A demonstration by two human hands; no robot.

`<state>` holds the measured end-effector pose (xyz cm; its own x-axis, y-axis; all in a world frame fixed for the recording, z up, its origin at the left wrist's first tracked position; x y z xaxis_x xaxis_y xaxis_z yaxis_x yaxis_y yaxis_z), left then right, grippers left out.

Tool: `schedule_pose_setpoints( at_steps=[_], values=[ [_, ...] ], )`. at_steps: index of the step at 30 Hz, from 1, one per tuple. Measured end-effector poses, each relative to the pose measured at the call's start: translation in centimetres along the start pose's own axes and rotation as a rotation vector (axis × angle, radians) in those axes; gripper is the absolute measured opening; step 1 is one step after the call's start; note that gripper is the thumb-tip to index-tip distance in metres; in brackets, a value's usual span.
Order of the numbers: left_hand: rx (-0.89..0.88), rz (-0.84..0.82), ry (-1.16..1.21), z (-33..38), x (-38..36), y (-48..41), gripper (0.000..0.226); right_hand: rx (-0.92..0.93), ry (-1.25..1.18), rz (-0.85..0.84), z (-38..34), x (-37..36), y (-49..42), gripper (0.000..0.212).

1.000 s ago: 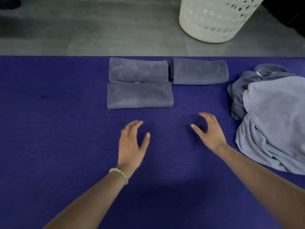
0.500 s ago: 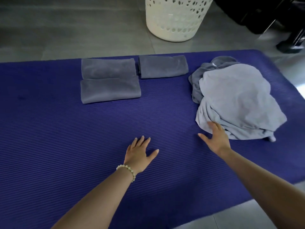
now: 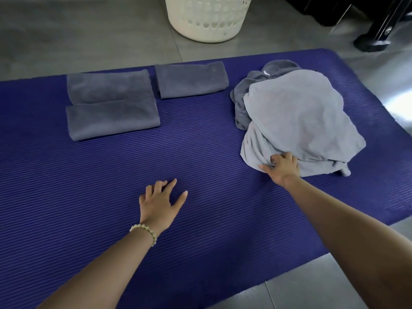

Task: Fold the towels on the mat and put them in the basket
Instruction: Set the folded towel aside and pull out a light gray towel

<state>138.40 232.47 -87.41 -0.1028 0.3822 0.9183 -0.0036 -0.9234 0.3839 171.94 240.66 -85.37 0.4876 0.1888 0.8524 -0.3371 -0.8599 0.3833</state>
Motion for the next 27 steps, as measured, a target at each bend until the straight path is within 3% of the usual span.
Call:
schedule_pose_setpoints(
  at_steps=[4, 7, 10, 13, 17, 20, 23, 25, 27],
  values=[
    [0.007, 0.024, 0.014, 0.0, -0.1, -0.2, 0.066, 0.069, 0.017, 0.021, -0.2, 0.6, -0.5, 0.032],
    [0.020, 0.022, 0.051, 0.0, 0.0, -0.5, 0.064, 0.029, -0.148, 0.002, -0.4, 0.6, -0.4, 0.035],
    [0.033, 0.007, 0.113, 0.3, 0.1, -0.5, 0.064, 0.008, -0.142, -0.009, -0.3, -0.2, -0.3, 0.020],
    [0.031, -0.018, 0.149, 0.2, 0.1, -0.4, 0.065, 0.020, -0.198, 0.031, -0.7, -0.1, 0.1, 0.027],
    [0.021, -0.023, 0.237, 0.1, 0.1, 0.0, 0.060, 0.138, -0.492, -0.163, -3.8, -0.5, 2.2, 0.026],
    [0.070, -0.019, 0.498, 0.5, 0.3, -0.1, 0.066, 0.264, -0.648, -0.497, -8.2, -3.0, 6.8, 0.015],
    [0.232, -0.209, 1.091, 0.3, 1.5, -0.3, 0.078, 0.315, -0.758, -0.813, -13.2, -6.4, 11.7, 0.015],
    [0.283, -0.459, 1.500, -0.6, 2.4, -0.2, 0.076, 0.305, -0.857, -0.809, -15.5, -7.8, 13.0, 0.013],
    [0.278, -0.572, 1.619, -1.8, 3.3, 0.0, 0.078, 0.294, -0.932, -0.768, -16.8, -8.2, 13.5, 0.012]
  ],
)
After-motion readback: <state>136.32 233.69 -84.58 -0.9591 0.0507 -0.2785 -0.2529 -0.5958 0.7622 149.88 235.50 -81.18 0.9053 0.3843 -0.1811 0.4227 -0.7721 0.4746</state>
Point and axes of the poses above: each hand's wrist, its own y-axis away from the middle knuckle, its own x-axis out of the back of the hand, z = x × y, the point moved 2 cm from there along -y, towards the middle knuckle, and after that the axes turned 12 degrees about -y, right-handed, at the moved point
